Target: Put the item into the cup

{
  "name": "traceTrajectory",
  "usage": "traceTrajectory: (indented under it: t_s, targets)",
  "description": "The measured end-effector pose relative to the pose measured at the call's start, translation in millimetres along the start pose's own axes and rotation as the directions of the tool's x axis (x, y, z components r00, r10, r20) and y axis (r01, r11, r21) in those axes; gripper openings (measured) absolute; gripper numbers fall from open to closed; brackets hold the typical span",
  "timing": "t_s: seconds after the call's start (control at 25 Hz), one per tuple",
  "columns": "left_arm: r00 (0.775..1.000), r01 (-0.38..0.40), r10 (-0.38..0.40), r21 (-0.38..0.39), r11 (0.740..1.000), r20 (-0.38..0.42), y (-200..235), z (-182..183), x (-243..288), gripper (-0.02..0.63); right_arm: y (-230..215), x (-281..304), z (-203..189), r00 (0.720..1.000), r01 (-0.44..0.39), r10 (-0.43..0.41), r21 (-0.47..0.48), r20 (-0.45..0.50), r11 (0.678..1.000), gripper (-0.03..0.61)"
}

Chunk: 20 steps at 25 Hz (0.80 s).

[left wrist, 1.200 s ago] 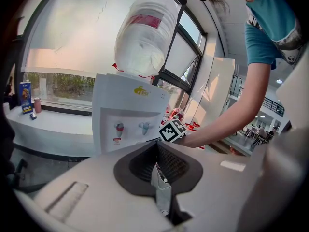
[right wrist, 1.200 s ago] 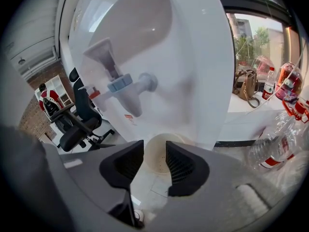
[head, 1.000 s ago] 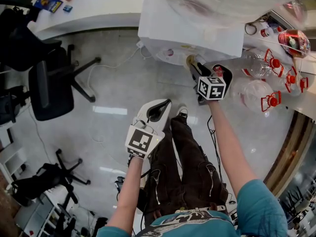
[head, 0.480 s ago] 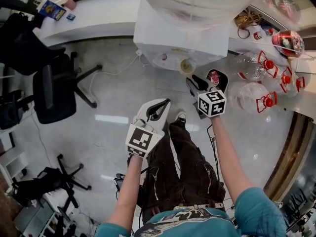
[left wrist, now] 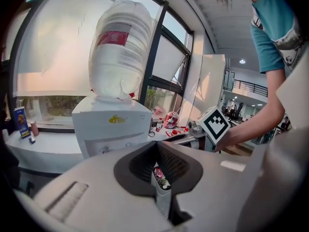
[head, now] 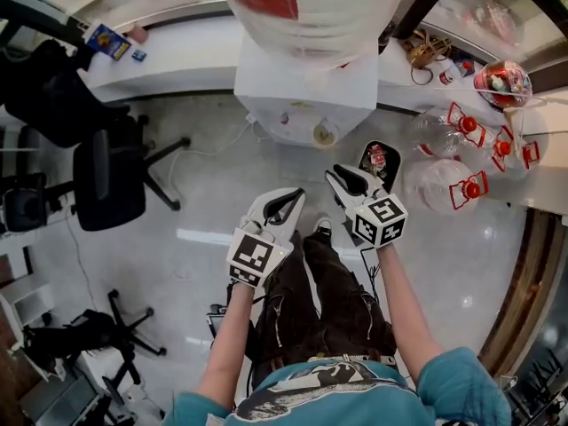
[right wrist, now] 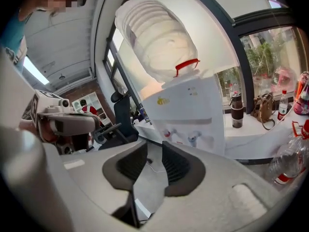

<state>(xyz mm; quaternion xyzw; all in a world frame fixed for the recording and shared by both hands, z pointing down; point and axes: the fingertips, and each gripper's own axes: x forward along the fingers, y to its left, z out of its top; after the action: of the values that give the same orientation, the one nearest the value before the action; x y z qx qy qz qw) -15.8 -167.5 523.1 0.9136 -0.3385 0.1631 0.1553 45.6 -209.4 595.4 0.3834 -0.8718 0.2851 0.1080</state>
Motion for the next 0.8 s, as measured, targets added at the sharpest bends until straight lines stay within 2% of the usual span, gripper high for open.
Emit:
traceTrajectory:
  t_s: [0.32, 0.52, 0.8]
  targets:
    - [0.998, -0.052, 0.052, 0.009, 0.999, 0.028, -17, 33, -20, 0.014, 33, -50, 43, 0.995, -0.051, 0.054, -0.033, 0.081, 0.998, 0.089]
    - [0.995, -0.067, 0.067, -0.009, 0.998, 0.077, -30, 53, -30, 0.014, 46, -78, 55, 0.991, -0.07, 0.077, -0.061, 0.113, 0.996, 0.083]
    - [0.996, -0.046, 0.045, 0.014, 0.999, 0.071, -49, 59, -37, 0.013, 61, -102, 61, 0.987, -0.075, 0.083, -0.065, 0.14, 0.995, 0.078]
